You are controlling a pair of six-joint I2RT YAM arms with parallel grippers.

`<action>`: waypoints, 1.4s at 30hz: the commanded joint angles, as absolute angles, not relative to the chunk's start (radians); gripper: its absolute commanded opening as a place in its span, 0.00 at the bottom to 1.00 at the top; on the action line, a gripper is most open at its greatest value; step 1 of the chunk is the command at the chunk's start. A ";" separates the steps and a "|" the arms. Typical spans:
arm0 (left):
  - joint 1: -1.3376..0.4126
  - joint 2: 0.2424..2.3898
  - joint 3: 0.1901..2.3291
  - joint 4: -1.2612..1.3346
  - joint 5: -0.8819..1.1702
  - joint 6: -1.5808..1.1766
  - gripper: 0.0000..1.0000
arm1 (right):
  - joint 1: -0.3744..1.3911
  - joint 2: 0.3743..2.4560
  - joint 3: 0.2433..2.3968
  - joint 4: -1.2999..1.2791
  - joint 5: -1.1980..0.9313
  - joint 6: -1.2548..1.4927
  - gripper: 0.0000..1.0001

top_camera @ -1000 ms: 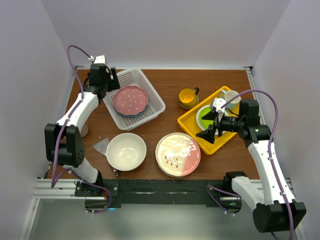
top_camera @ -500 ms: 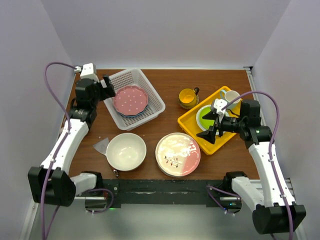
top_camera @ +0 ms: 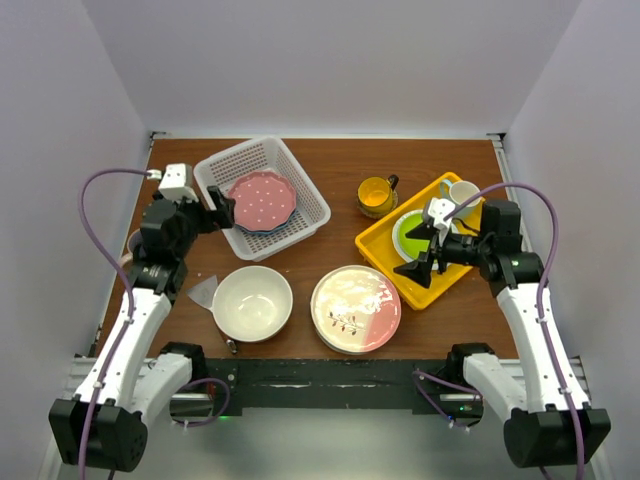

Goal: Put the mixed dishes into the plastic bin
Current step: Place the plate in the plastic bin, then pick up the plate at the center of the board.

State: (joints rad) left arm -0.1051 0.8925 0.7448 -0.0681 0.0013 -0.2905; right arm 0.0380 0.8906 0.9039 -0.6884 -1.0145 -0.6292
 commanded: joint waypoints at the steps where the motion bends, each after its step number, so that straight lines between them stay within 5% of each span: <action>1: -0.106 0.828 0.683 0.017 0.164 -0.239 1.00 | 0.031 0.910 0.884 -0.658 -1.049 -0.646 0.94; 13: -0.129 0.828 0.678 0.074 0.442 -0.245 1.00 | 0.038 1.041 0.942 -0.776 -1.124 -0.785 0.95; 42: -0.129 0.839 0.672 0.095 0.511 -0.258 1.00 | 0.325 1.158 0.983 -0.853 -0.847 -0.997 0.96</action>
